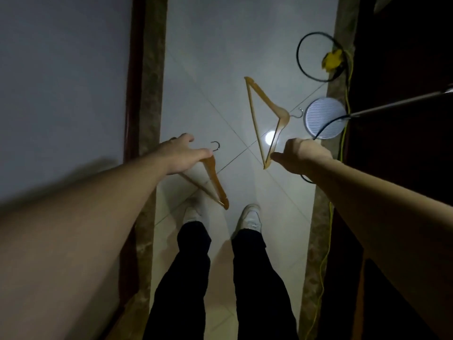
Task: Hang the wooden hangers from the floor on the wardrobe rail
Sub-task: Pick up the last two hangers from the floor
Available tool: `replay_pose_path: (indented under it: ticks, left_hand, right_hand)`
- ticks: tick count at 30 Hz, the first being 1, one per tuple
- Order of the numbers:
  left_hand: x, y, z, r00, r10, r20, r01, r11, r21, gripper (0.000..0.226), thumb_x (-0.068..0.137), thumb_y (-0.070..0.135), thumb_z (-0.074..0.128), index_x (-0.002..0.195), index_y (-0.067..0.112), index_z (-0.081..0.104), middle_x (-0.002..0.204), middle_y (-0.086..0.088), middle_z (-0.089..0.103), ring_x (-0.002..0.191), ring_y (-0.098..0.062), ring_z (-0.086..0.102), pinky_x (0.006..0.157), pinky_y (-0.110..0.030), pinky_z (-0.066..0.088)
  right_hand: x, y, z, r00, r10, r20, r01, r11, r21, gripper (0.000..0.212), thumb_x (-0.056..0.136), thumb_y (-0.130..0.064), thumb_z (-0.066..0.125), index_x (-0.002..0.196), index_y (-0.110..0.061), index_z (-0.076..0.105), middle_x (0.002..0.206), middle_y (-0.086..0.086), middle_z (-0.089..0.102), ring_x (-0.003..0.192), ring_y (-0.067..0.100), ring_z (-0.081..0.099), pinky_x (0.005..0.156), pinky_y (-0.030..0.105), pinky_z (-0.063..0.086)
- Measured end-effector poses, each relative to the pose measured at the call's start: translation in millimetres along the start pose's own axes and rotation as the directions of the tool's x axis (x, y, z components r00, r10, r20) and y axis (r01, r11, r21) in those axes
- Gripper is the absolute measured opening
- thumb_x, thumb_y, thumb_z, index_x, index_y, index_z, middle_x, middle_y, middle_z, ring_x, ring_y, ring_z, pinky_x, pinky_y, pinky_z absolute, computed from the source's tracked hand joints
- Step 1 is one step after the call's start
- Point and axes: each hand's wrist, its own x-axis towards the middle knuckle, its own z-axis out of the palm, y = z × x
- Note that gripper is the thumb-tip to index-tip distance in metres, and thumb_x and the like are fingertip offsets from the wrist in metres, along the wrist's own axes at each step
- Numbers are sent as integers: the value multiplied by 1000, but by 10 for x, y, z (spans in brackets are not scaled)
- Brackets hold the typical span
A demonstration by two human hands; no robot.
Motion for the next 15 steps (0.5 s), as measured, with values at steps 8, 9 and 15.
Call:
replay_pose_path:
  ticks: [8, 9, 15]
  left_hand:
    - [1962, -699, 913, 992, -63, 109, 46, 988, 150, 91, 77, 68, 63, 151, 26, 30, 150, -11, 41, 128, -32, 47, 101, -42, 44]
    - [2178, -792, 1021, 992, -66, 110, 46, 983, 175, 91, 78, 67, 64, 151, 25, 29, 149, -11, 42, 128, -33, 47, 101, -43, 44]
    - [3183, -1217, 1565, 994, -69, 85, 44, 963, 267, 93, 76, 61, 71, 150, 22, 31, 143, -13, 45, 126, -35, 47, 103, -52, 43]
  right_hand:
    - [1710, 29, 1465, 985, 165, -45, -163, 985, 57, 46, 89, -62, 55, 95, -19, 43, 73, 4, 54, 63, 20, 54, 53, 32, 41]
    - [1900, 36, 1606, 982, 180, -50, -176, 981, 77, 45, 89, -61, 55, 96, -18, 44, 73, 4, 55, 62, 19, 54, 52, 31, 39]
    - [2745, 51, 2356, 969, 213, -122, -178, 953, 245, 59, 96, -58, 45, 123, -5, 48, 77, 6, 53, 73, 28, 55, 67, 38, 47]
